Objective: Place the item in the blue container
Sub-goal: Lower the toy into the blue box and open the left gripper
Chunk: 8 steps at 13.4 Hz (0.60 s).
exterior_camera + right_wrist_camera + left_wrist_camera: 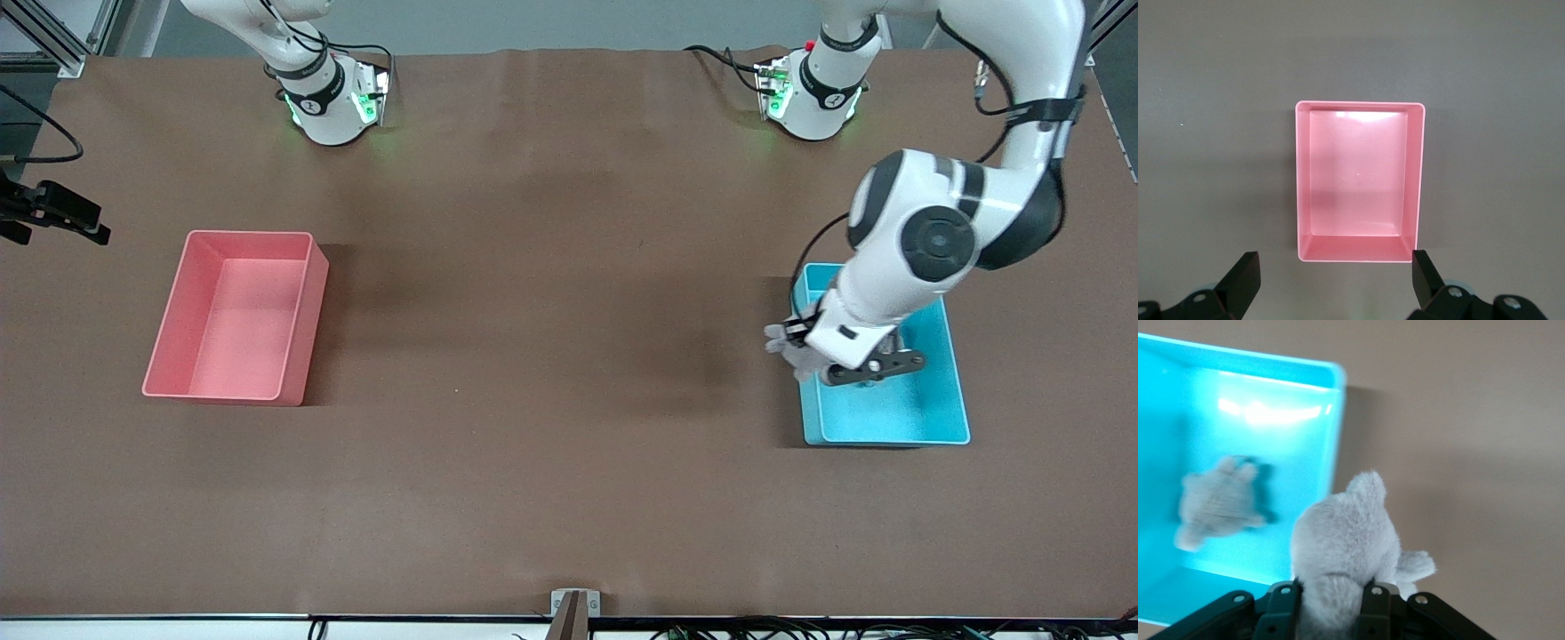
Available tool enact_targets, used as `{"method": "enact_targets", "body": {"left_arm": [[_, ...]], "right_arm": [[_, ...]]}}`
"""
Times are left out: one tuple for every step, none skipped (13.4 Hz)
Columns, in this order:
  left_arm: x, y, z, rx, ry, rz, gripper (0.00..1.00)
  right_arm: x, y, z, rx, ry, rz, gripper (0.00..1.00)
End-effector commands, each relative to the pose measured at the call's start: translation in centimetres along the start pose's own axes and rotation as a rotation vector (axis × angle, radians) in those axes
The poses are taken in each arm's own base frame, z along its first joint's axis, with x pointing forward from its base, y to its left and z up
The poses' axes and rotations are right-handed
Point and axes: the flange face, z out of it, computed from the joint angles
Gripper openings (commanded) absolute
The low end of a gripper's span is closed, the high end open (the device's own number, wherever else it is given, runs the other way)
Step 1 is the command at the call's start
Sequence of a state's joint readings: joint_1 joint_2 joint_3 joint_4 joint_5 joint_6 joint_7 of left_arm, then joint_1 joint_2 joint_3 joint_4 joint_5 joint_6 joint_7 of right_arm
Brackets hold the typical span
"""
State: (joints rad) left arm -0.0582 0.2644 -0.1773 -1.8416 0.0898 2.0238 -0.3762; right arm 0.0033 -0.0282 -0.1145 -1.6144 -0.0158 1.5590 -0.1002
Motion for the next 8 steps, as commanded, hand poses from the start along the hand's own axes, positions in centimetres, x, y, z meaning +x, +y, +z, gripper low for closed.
{"method": "enact_targets", "body": {"left_arm": [[-0.4, -5.7, 1.9, 0.002, -0.035, 0.081, 0.30], [-0.2, -7.5, 3.1, 0.000, -0.050, 0.101, 0.31], [0.0, -9.2, 4.2, -0.006, -0.055, 0.119, 0.31], [0.0, -10.1, 5.4, -0.010, -0.057, 0.138, 0.32], [0.2, -10.3, 6.7, -0.017, -0.058, 0.143, 0.32], [0.5, -10.0, 8.0, -0.022, -0.058, 0.145, 0.32], [0.7, -9.6, 9.5, -0.028, -0.065, 0.151, 0.32], [0.8, -9.2, 10.9, -0.034, -0.068, 0.155, 0.34]], "right_arm": [[-1.3, -0.1, -0.3, -0.010, 0.009, -0.014, 1.00], [-1.4, -0.1, -0.5, -0.009, 0.017, -0.016, 1.00], [-1.3, -0.1, -0.4, -0.011, 0.018, -0.022, 1.00], [-1.3, -0.1, -0.5, -0.011, 0.021, -0.025, 1.00], [-1.3, -0.3, -0.6, -0.011, 0.023, -0.028, 1.00], [-1.4, -0.3, -0.5, -0.011, 0.021, -0.030, 1.00], [-1.6, -0.2, -0.5, -0.010, 0.018, -0.028, 1.00], [-2.1, -0.2, -0.3, -0.008, 0.017, -0.029, 1.00]]}}
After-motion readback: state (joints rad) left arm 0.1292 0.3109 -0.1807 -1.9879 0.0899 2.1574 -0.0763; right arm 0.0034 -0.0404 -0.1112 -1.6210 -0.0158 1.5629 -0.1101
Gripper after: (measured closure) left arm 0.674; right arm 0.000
